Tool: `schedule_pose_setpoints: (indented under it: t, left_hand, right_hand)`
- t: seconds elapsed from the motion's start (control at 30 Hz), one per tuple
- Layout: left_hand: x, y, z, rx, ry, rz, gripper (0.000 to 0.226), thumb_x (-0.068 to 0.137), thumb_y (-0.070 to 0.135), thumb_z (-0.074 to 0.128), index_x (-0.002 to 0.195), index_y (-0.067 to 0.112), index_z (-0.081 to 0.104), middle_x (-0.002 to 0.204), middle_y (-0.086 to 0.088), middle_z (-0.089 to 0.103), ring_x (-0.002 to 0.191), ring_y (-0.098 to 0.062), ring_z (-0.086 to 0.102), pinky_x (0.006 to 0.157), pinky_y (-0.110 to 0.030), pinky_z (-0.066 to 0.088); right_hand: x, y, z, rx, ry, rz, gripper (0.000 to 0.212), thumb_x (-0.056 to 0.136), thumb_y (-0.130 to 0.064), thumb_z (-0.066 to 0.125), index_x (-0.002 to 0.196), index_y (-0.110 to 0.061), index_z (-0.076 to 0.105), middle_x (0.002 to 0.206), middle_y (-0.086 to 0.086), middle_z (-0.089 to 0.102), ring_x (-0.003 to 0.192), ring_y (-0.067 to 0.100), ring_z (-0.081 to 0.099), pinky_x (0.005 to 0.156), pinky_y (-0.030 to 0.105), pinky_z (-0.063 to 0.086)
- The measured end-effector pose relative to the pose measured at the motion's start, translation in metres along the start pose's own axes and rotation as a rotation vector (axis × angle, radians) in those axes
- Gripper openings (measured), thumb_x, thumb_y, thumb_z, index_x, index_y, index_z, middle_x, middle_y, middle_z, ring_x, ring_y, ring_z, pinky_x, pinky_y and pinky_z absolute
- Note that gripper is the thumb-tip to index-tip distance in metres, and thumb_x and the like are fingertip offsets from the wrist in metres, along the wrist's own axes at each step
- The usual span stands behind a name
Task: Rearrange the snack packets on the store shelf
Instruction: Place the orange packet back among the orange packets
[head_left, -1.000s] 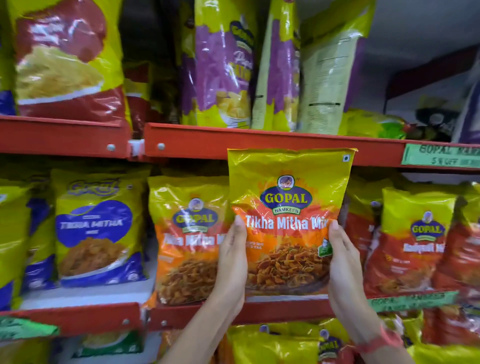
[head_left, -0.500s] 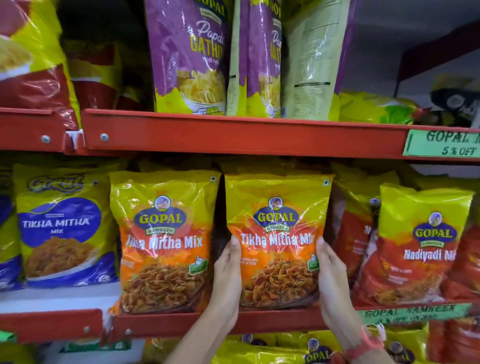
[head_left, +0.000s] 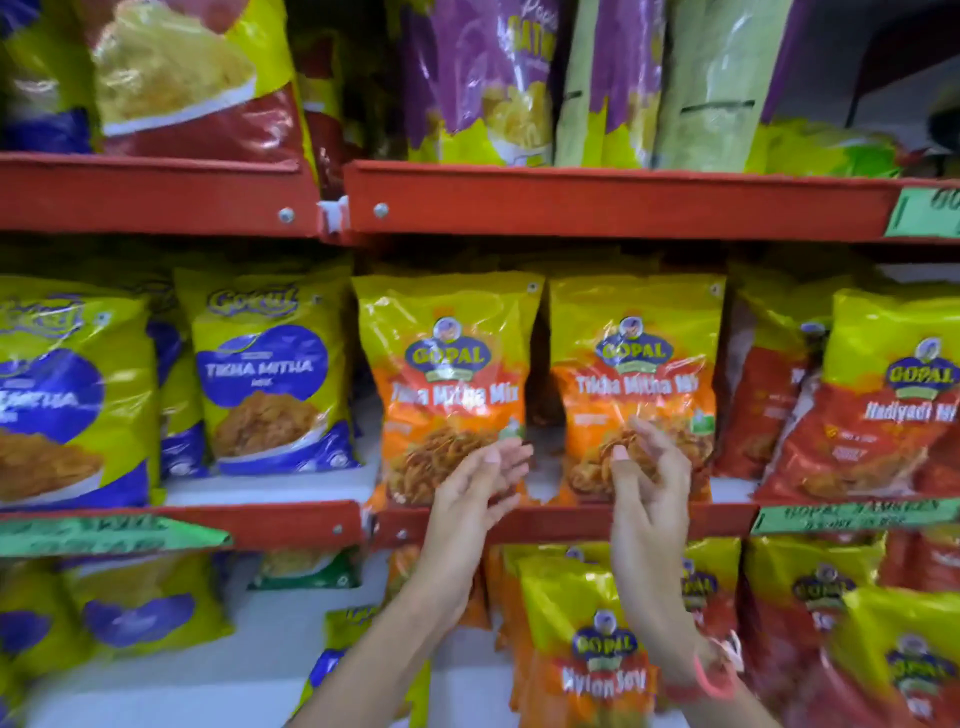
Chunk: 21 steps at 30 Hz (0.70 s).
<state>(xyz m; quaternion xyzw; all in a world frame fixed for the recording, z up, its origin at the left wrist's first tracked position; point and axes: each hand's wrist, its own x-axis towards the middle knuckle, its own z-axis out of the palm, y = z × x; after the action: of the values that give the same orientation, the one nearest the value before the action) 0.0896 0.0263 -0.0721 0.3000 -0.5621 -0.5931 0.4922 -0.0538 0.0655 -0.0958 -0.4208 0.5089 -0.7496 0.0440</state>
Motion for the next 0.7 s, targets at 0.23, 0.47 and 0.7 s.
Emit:
schedule_pose_setpoints:
  t: [0.23,0.47,0.7]
  left_hand:
    - [-0.054,-0.032,-0.101,0.016,0.121,-0.139,0.030,0.101,0.023,0.038,0.103,0.017,0.068,0.096,0.000,0.077,0.088,-0.013,0.071,0.079,-0.027,0.056]
    - [-0.073,-0.091,-0.179,-0.002,0.236,-0.393,0.026,0.101,0.021,0.037,0.109,0.011,0.061,0.096,-0.003,0.070,0.085,-0.014,0.065,0.077,-0.027,0.051]
    - [-0.052,-0.175,-0.223,0.234,0.516,-0.603,0.030,0.084,0.014,0.064,0.110,-0.001,0.065,0.117,-0.023,0.067,0.113,-0.034,0.061,0.080,-0.031,0.044]
  right_hand:
    - [-0.110,-0.003,0.055,0.132,-0.218,0.210,0.022,0.102,-0.006,0.051,0.100,-0.017,0.070,0.094,-0.005,0.074,0.094,0.003,0.067,0.090,0.023,0.052]
    - [-0.166,0.055,0.090,0.062,-0.391,0.574,0.027,0.101,-0.001,0.050,0.091,-0.016,0.070,0.071,-0.006,0.072,0.067,-0.003,0.067,0.070,0.018,0.054]
    - [-0.184,0.144,0.120,-0.201,-0.383,0.945,0.016,0.095,-0.011,0.064,0.082,-0.004,0.057,0.074,0.004,0.054,0.071,0.015,0.053,0.067,0.022,0.039]
